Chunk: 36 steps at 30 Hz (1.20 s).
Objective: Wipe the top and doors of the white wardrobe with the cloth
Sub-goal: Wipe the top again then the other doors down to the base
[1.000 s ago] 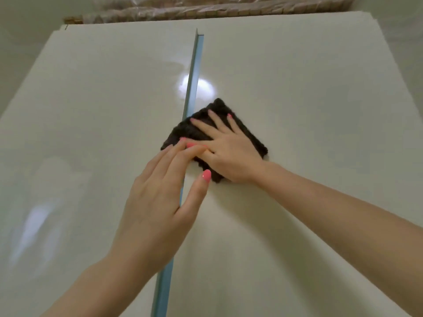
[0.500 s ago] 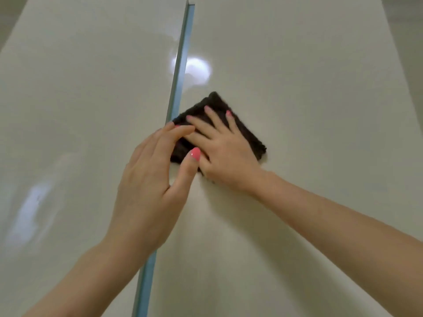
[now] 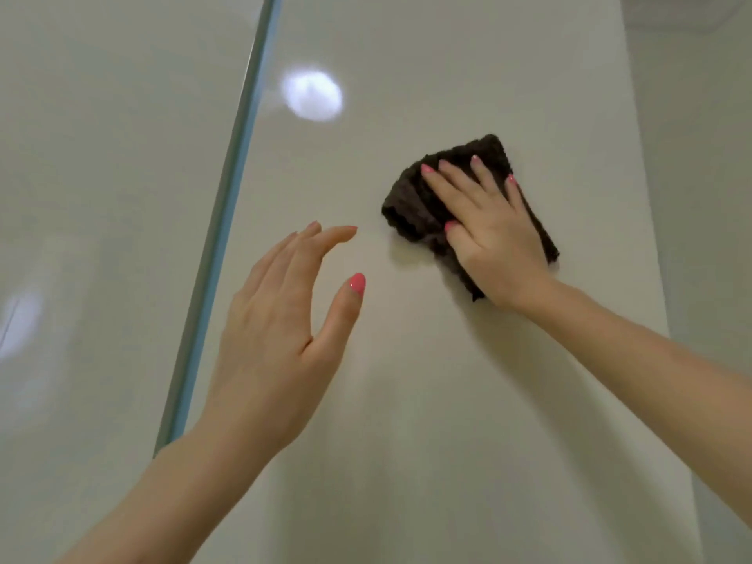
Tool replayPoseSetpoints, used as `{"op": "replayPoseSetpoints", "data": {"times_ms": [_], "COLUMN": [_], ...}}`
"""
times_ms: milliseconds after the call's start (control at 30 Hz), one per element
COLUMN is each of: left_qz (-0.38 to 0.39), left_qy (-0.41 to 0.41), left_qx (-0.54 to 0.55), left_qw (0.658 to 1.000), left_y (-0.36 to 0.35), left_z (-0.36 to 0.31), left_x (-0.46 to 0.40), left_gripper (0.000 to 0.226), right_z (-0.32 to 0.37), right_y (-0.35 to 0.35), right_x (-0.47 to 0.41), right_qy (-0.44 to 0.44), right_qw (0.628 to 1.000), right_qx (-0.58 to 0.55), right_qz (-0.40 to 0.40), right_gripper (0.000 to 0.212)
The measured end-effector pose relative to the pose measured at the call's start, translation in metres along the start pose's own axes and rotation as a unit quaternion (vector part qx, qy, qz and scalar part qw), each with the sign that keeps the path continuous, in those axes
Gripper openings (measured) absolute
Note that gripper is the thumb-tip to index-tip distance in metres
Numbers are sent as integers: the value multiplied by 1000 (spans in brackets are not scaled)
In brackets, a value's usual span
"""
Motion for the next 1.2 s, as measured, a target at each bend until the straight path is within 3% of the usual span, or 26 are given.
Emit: {"op": "replayPoseSetpoints", "data": {"times_ms": [67, 133, 233, 300, 367, 433, 533, 633, 767, 867, 933, 1000, 1100, 1200], "left_qz": [-3, 0, 10, 17, 15, 14, 18, 22, 32, 41, 37, 35, 48, 52], "left_qy": [4, 5, 1, -7, -11, -15, -21, -13, -9, -12, -16, -15, -11, 1], "left_qx": [5, 5, -4, -10, -1, 8, 14, 26, 32, 36, 35, 34, 33, 36], "left_qw": [1000, 1000, 1000, 1000, 1000, 1000, 1000, 999, 999, 998, 999, 999, 998, 998], "left_y": [-5, -11, -22, -28, -31, -32, -35, -40, -46, -47, -45, -43, -42, -39], "left_z": [-1, -5, -13, -20, -26, -31, -34, -34, -35, -36, -35, -33, -27, -15], "left_x": [7, 11, 11, 8, 6, 8, 14, 21, 26, 27, 26, 29, 37, 47], "left_gripper": [40, 40, 40, 41, 40, 38, 37, 37, 37, 37, 37, 36, 35, 35], "right_z": [13, 20, 1, -26, -57, -84, -92, -69, -57, -75, -91, -102, -107, -95], "right_y": [-11, -18, -7, 15, 41, 65, 66, 44, 34, 50, 63, 76, 81, 67], "right_x": [38, 84, 120, 106, 75, 48, 38, 66, 142, 150, 126, 91, 54, 65], "right_qy": [67, 193, 386, 410, 314, 136, -54, -35, 174, 221, 160, 50, -94, -131], "right_qw": [998, 976, 885, 864, 919, 983, 997, 997, 982, 962, 976, 996, 994, 988], "right_qx": [12, 37, 97, 120, 124, 84, 1, -14, 39, 64, 64, 41, -54, -65], "right_qz": [15, 95, 241, 267, 205, 90, -56, -69, 69, 150, 131, 60, -26, -47], "right_gripper": [62, 62, 60, 57, 54, 53, 58, 60, 55, 57, 57, 60, 72, 75]}}
Point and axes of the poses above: each hand's wrist, its own x-axis away from the middle knuckle, its own y-axis out of the back of the hand, z = x × y, the point moved 3 cm from there along -x, towards the middle knuckle, and after that the axes turned 12 degrees about -x, right-handed, at the moved point
